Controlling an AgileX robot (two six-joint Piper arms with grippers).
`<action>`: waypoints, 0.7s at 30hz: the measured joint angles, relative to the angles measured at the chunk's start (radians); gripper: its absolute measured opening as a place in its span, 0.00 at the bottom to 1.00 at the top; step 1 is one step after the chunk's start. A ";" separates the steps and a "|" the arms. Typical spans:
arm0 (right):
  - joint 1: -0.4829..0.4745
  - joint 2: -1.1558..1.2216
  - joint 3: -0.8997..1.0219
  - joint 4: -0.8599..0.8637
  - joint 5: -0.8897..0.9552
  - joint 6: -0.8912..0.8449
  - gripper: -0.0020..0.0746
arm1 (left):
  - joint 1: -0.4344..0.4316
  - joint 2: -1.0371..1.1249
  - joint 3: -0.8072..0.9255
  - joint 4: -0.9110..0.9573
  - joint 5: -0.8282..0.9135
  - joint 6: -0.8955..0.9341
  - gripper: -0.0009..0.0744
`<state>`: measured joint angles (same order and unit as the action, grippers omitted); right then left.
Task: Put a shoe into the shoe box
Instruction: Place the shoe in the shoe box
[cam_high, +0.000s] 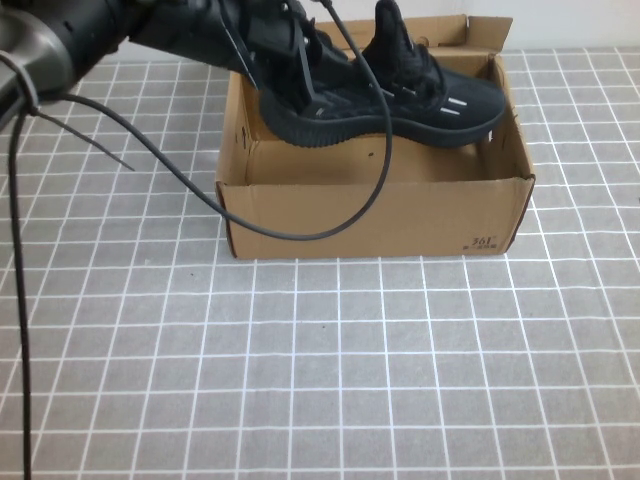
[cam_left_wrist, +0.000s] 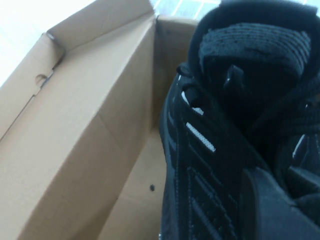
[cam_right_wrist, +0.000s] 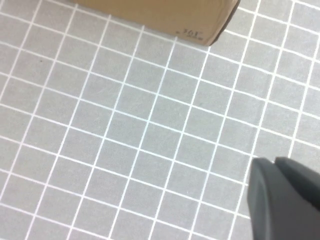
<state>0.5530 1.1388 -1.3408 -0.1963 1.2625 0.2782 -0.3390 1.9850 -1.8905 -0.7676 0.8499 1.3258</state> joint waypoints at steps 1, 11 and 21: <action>0.000 -0.006 0.000 -0.002 0.000 0.000 0.01 | 0.002 0.009 -0.008 0.000 -0.002 0.001 0.08; 0.000 -0.026 0.000 -0.042 0.000 0.024 0.01 | 0.034 0.102 -0.017 -0.083 -0.070 0.163 0.08; 0.000 -0.026 0.000 -0.044 0.000 0.026 0.01 | 0.050 0.159 -0.017 -0.216 -0.094 0.311 0.08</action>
<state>0.5530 1.1130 -1.3408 -0.2407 1.2625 0.3042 -0.2887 2.1443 -1.9077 -0.9834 0.7558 1.6372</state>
